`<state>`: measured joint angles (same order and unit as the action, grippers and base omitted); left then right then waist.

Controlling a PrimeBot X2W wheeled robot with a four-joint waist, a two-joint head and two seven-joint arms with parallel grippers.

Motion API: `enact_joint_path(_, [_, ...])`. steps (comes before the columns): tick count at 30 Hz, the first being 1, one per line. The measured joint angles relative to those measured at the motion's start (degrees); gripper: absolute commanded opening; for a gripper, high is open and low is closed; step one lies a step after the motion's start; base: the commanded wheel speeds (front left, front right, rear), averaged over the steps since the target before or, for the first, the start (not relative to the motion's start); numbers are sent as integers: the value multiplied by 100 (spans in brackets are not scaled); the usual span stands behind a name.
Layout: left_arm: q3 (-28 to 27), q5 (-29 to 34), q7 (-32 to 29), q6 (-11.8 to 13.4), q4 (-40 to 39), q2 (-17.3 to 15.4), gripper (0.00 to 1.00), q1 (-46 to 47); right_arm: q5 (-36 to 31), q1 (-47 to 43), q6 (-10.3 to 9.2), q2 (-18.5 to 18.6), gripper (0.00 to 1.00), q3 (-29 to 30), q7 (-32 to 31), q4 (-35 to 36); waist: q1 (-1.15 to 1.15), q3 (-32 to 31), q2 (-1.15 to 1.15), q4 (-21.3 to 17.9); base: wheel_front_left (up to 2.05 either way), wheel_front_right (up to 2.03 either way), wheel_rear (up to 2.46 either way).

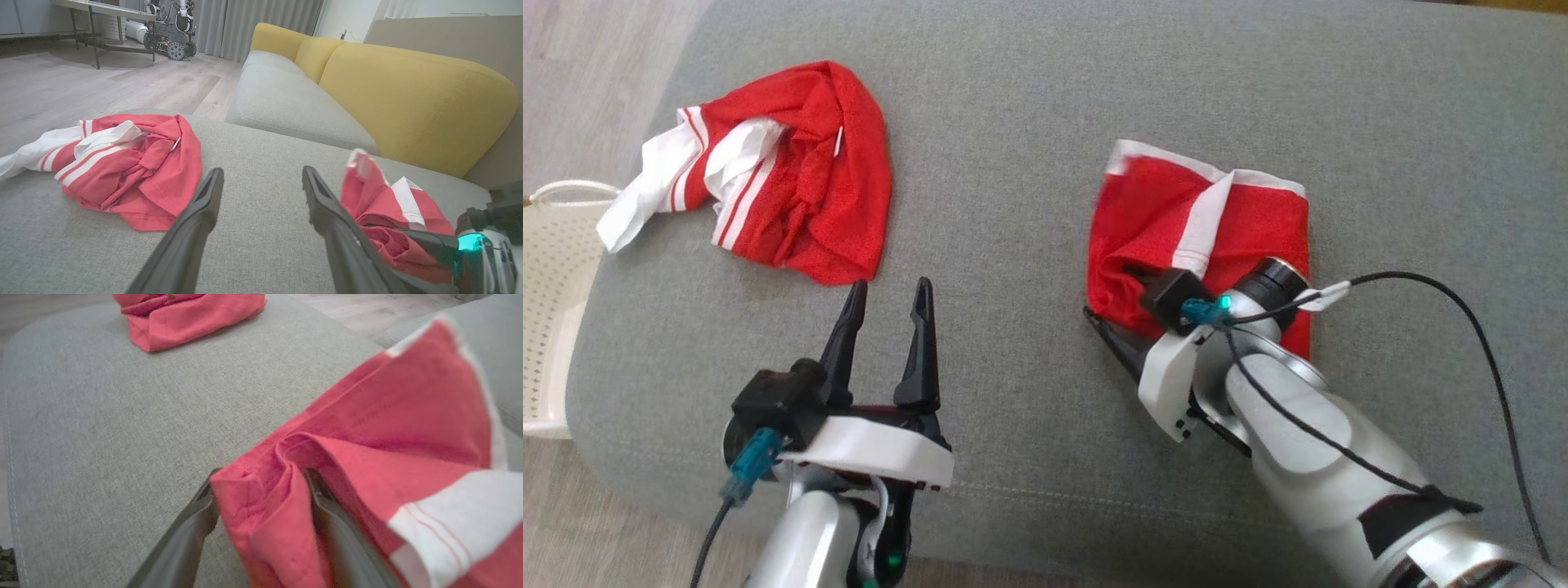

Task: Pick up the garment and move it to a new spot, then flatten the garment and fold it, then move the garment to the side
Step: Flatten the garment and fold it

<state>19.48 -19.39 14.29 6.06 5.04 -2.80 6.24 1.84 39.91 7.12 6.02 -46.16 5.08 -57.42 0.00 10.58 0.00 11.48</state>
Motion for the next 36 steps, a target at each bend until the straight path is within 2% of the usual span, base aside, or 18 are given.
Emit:
enact_joint_path(8, [11, 0, 0, 2, 9, 0, 100, 32, 56, 180, 0, -1, 100, -408, -100, -248, 0, 6, 0, 24, 0, 0, 0])
enact_joint_path(14, [9, -1, 0, 7, 10, 0, 100, 43, 483, 305, 0, -1, 100, -345, -62, -279, 0, -14, 0, 11, 0, 0, 0])
enact_joint_path(27, [-178, 60, 0, 0, -9, -1, 100, -26, 1519, -55, 0, 42, 100, 397, 298, 457, 0, -468, 0, -325, 0, 0, 0])
enact_joint_path(32, [-257, 66, 1, -1, -122, -1, 100, -96, 1657, -404, 0, 207, 100, 924, 472, 1000, 0, -658, 0, -513, 0, 0, 0])
enact_joint_path(36, [-320, 66, 1, -1, -205, 0, 100, -144, 1581, -779, 0, 332, 100, 1584, 613, 1471, 0, -724, 0, -667, 0, 0, 0])
